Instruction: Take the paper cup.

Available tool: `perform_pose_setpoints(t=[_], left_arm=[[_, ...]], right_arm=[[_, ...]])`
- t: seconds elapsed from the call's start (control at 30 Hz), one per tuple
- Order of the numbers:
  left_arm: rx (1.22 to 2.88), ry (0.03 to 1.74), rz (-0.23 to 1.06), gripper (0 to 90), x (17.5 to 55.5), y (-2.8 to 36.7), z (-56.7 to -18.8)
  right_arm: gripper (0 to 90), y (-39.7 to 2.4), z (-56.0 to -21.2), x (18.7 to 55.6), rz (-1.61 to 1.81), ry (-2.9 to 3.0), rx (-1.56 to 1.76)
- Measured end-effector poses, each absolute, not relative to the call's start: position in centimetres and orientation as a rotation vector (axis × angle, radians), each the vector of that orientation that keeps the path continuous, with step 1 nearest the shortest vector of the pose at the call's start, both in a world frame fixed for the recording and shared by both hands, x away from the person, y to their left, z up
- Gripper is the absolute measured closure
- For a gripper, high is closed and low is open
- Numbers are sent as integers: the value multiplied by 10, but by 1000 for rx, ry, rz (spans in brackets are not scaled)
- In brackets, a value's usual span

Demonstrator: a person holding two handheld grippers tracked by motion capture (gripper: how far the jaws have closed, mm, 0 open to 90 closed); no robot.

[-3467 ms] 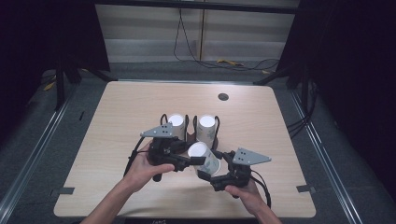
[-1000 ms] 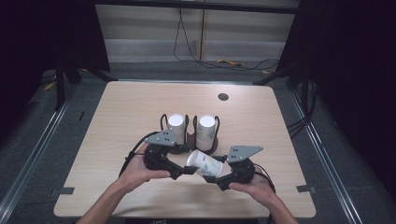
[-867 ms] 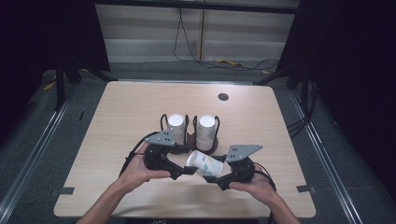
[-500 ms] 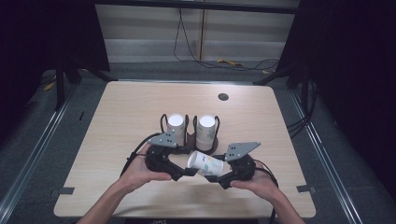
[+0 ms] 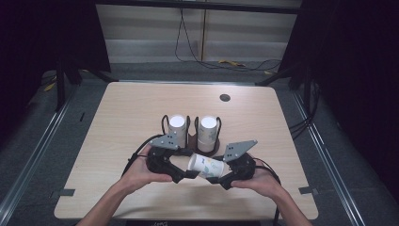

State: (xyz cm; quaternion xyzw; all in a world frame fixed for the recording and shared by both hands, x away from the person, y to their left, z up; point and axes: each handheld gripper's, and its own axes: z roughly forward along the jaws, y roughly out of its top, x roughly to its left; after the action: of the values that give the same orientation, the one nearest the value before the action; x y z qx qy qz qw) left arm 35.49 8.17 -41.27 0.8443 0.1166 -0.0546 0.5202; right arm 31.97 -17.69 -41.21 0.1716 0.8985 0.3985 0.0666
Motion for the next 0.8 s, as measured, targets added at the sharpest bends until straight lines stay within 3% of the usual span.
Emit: perform_pose_setpoints(t=[0.8], left_arm=[[2113, 291, -94, 213, 361, 77, -424]], right_arm=[[307, -156, -411, 329, 952, 2802, 409]])
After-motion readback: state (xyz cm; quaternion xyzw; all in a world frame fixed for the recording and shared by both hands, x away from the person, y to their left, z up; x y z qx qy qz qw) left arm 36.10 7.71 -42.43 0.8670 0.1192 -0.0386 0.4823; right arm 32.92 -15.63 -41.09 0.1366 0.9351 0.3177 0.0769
